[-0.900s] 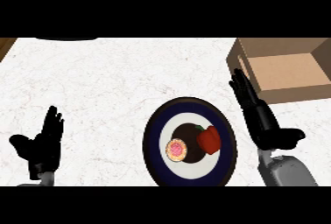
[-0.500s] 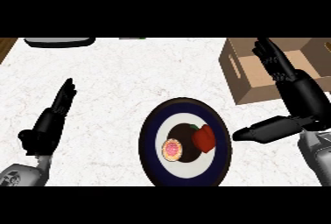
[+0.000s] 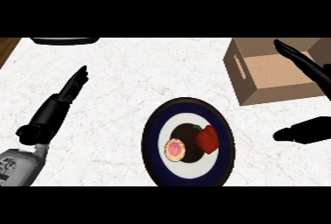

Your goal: Pick the bell pepper from the plate and place it in the cardboard box

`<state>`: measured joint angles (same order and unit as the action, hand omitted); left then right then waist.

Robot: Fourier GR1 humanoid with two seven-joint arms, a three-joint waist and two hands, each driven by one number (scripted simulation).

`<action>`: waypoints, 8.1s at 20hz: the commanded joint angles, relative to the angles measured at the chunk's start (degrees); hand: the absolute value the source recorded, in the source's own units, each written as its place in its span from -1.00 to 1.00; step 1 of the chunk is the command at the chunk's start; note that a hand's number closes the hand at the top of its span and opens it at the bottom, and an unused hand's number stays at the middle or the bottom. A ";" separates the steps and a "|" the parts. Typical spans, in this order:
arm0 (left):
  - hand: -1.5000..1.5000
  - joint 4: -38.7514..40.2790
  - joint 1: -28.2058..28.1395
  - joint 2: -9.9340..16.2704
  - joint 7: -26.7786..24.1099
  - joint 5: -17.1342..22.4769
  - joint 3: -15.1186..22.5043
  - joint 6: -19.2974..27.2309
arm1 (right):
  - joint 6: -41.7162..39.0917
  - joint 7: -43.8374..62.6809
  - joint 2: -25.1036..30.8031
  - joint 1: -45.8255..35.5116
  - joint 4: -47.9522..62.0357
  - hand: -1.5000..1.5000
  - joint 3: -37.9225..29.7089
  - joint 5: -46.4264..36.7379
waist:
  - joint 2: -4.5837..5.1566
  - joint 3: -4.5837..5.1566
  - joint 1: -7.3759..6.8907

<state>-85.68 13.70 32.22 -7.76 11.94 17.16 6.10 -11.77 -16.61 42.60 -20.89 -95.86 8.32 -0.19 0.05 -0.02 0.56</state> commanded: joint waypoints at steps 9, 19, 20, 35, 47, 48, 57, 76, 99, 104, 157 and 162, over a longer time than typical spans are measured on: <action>0.00 1.49 2.14 -0.04 0.68 -0.61 -1.43 -3.48 | -14.86 16.01 9.41 -7.64 -14.38 -1.00 13.59 -15.37 | -0.30 0.25 -0.55; 0.00 -1.62 0.95 -4.00 3.39 -4.02 -0.23 -1.58 | -26.28 43.82 -2.43 -11.68 -24.53 -1.00 26.65 -22.77 | -0.29 0.12 -0.73; 0.00 1.45 1.89 -1.78 0.96 -2.53 -2.89 -4.95 | -27.82 45.02 -4.04 -12.77 -22.92 -1.00 27.72 -23.28 | -0.14 0.13 -0.77; 0.00 -2.47 -3.16 -6.19 0.85 -7.65 -6.67 -7.34 | -33.39 51.41 -18.32 -8.49 -17.57 -1.00 31.77 -37.76 | -0.08 0.03 -0.95; 0.00 -3.90 -2.16 -11.05 5.36 -12.11 -8.30 -9.22 | -28.69 42.98 -22.13 -5.16 -8.57 -1.00 33.67 -52.41 | -0.07 0.00 -0.93; 0.00 0.84 4.76 -8.74 6.77 -8.88 -12.55 -12.95 | -28.49 39.87 -18.63 -4.49 -10.33 -1.00 30.48 -51.36 | -0.01 0.00 -0.51; 0.00 -1.81 -1.48 -11.70 2.95 -12.63 -13.80 -14.02 | -27.93 32.40 -17.98 1.19 -9.83 -1.00 27.45 -55.85 | -0.06 0.01 -0.46; 0.00 0.95 2.31 -16.51 4.95 -16.85 -17.24 -16.75 | -18.88 20.51 -27.88 -2.75 14.18 -1.00 23.98 -68.87 | 0.04 0.01 -0.66; 0.00 -6.32 -4.68 -17.20 4.74 -18.65 -17.76 -17.24 | 2.74 -30.49 -5.98 14.69 -9.47 1.00 22.46 -51.46 | -0.56 -0.13 1.69; 0.00 -5.41 -4.48 -17.14 4.57 -17.94 -18.48 -17.82 | 6.32 -43.29 4.60 19.59 -16.24 1.00 7.81 -39.91 | -0.47 -0.07 1.83; 0.00 -1.94 2.31 -19.57 3.59 -20.94 -16.26 -19.33 | -24.02 -43.24 -1.11 -33.62 71.09 -1.00 -1.87 -18.66 | 1.42 -0.42 -4.36; 0.00 -2.09 2.22 -19.46 3.96 -20.69 -16.08 -19.88 | -33.68 -31.77 -1.14 -36.66 78.25 -1.00 -7.98 -8.80 | 1.43 -0.20 -4.69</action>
<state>-87.68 15.50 12.54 -4.16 -8.77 0.98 -13.42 -28.20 -47.03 41.62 -55.32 -23.13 5.28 -16.33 1.48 -0.29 -4.15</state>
